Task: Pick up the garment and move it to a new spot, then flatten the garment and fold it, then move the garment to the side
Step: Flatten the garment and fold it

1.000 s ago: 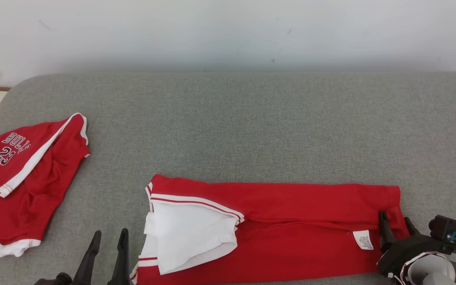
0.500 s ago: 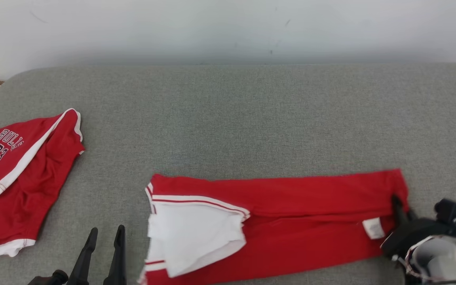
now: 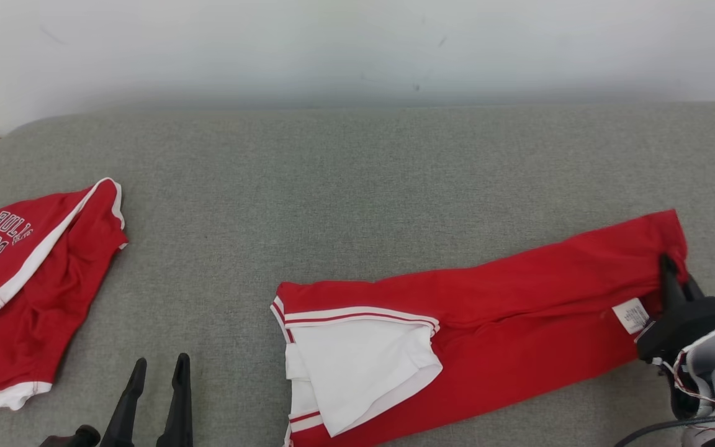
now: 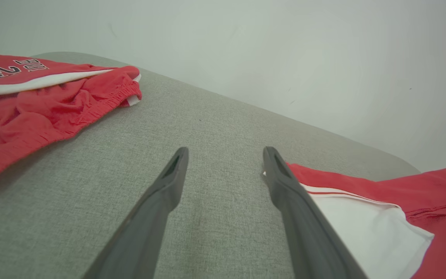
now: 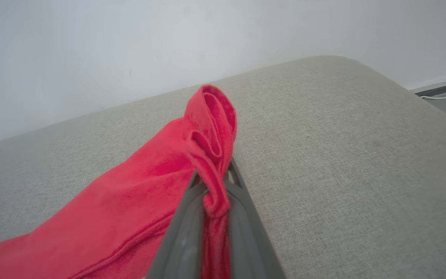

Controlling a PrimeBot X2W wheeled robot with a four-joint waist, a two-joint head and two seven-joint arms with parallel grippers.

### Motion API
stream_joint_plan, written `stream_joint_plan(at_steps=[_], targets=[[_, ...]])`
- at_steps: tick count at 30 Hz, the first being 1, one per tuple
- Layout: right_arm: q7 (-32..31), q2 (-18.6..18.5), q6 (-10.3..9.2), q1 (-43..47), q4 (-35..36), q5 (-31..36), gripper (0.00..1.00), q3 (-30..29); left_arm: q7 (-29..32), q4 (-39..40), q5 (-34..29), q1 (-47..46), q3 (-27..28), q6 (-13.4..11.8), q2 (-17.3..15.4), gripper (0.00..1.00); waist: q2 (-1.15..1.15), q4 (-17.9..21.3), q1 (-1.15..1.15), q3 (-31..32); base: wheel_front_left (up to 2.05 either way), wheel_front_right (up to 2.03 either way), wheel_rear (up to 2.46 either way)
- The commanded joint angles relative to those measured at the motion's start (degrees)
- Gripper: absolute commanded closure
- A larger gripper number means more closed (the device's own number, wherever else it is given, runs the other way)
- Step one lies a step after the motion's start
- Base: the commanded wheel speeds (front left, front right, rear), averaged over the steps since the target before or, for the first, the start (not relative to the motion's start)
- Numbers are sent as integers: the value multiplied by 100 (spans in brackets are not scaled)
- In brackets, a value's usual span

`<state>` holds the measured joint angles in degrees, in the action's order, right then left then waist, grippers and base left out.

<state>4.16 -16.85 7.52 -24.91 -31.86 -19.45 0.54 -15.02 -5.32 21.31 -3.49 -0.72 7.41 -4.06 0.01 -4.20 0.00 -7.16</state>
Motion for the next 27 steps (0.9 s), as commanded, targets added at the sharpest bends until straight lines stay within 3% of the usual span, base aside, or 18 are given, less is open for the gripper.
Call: stream_joint_plan(at_steps=[1,16,27], targets=[[-44,44,-5,114,148,-164,100,121,-23,-17,2,70,39,6,10,0,-1,57,0,53,0,0,0],[-633,-34,-4,679,2119,-1766,100,1635,-23,91,-134,163,301,6,63,0,-1,255,0,227,0,0,0],[-934,262,-4,753,2724,-2491,100,2583,-23,1,-142,127,300,6,94,0,-1,71,0,273,0,0,0]])
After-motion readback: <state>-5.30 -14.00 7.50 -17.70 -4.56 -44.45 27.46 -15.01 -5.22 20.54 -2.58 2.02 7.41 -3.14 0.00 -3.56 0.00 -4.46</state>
